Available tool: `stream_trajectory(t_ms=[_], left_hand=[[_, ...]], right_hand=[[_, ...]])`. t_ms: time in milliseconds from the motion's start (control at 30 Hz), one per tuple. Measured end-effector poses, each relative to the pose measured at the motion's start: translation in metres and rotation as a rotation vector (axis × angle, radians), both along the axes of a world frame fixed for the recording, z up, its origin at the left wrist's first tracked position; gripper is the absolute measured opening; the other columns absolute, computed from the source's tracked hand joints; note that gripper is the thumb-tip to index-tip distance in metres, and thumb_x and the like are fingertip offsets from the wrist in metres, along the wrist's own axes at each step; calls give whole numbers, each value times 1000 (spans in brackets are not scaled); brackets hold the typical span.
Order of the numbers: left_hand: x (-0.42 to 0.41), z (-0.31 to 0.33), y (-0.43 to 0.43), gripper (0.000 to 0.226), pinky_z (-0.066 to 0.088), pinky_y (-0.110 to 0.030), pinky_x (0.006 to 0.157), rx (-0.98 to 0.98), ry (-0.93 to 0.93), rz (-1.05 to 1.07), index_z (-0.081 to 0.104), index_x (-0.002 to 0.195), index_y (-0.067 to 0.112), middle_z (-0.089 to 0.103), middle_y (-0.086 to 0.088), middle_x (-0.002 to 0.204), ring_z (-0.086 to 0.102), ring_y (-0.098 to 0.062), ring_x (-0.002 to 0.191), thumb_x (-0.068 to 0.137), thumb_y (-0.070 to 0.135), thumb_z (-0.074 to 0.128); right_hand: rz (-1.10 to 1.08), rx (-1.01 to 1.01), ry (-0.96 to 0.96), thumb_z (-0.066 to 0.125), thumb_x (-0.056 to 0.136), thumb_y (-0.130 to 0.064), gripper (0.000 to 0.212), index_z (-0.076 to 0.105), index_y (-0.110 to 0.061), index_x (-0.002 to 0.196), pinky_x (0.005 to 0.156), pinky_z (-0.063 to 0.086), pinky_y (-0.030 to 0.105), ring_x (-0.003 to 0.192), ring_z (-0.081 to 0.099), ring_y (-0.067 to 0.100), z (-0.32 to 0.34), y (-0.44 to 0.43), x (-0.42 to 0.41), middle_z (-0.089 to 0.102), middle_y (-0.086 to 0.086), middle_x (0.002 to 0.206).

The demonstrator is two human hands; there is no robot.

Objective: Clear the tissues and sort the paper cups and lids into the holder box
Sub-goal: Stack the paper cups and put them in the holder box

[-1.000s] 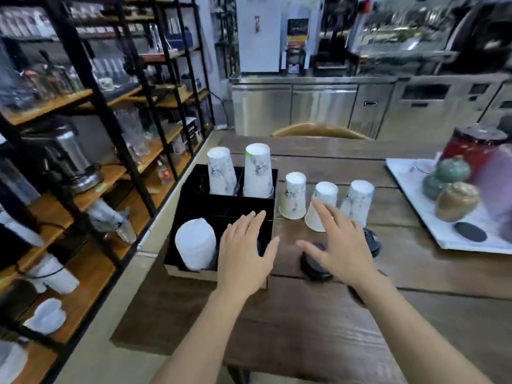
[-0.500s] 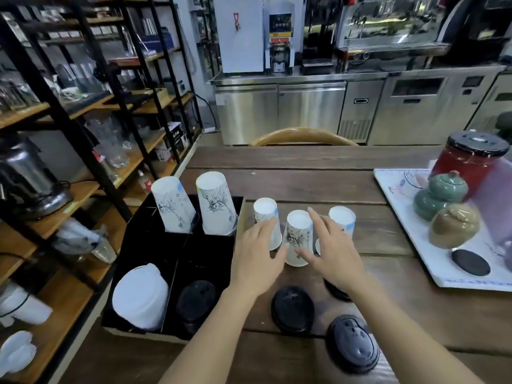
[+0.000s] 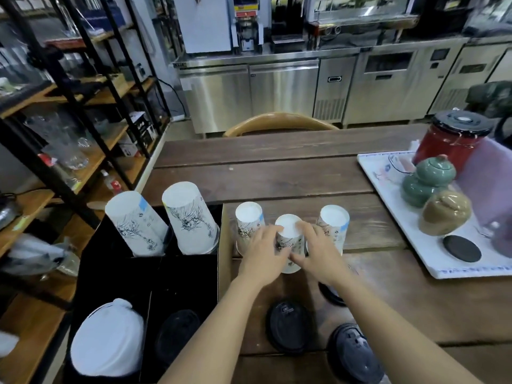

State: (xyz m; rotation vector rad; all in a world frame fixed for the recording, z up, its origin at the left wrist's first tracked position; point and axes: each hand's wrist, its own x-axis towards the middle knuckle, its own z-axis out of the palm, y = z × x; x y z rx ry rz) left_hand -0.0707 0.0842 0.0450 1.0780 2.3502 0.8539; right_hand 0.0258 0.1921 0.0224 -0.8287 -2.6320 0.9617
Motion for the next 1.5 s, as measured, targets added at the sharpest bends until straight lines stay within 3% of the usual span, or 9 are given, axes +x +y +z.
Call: stream_trajectory(t_ms=[167,267,467,600,933,1100,1267,1400,1500], left_hand=[[-1,-6,1,19,41,-26,81,123,-144,45,49,99,16,53,0,107,51,-17,99,86,24,61],[-3,-2,-4,17,36,-13,67,209,-165,48,49,85,20,54,-4,98,46,-7,78,84,22,65],[-3,55,2,25,46,-21,88,583,-84,9,51,93,44,55,14,105,52,1,99,79,30,66],[4,100,33,28,48,-28,92,736,-10,-68,58,107,24,56,9,110,53,-2,105,80,27,66],[16,68,87,31,44,-32,93,382,60,-229,58,113,17,58,5,119,53,-13,108,85,30,63],[10,19,88,43,39,-34,103,-36,19,-346,51,128,22,49,7,137,45,-14,126,88,38,55],[6,10,93,27,40,-26,95,71,-262,-192,59,116,25,59,3,121,54,-12,112,89,29,57],[11,12,92,33,41,-8,78,224,-596,-18,40,117,22,59,6,108,57,4,91,90,24,58],[9,17,86,26,41,-12,80,350,-488,57,46,113,22,63,10,99,57,11,85,90,24,58]], right_hand=[[-70,-114,60,64,80,-20,43,37,-16,113,69,49,31,85,55,22,-7,-6,-11,53,6,109],[-56,-139,129,64,77,-22,40,37,-19,106,73,48,38,84,55,25,-8,-9,-14,54,4,97],[-41,56,463,55,74,-45,57,46,-11,118,78,38,15,94,49,11,62,-5,-10,50,-4,106],[-114,320,623,57,76,-39,49,50,-6,112,73,39,19,87,49,12,106,22,-1,56,5,101],[-240,188,345,66,78,-36,52,46,-6,116,61,32,15,79,48,14,57,70,34,47,-4,101],[-130,64,-23,62,84,-32,47,39,-13,120,74,46,38,94,57,26,12,71,39,49,6,117],[-172,-149,41,74,74,-33,58,26,-31,106,68,45,35,81,58,26,-3,73,31,51,4,98],[-206,-155,99,75,73,-28,62,21,-30,103,66,38,30,76,51,23,-8,71,26,49,2,94],[-246,-126,178,74,70,-30,63,20,-34,102,65,48,38,76,59,28,3,70,26,56,5,99]])
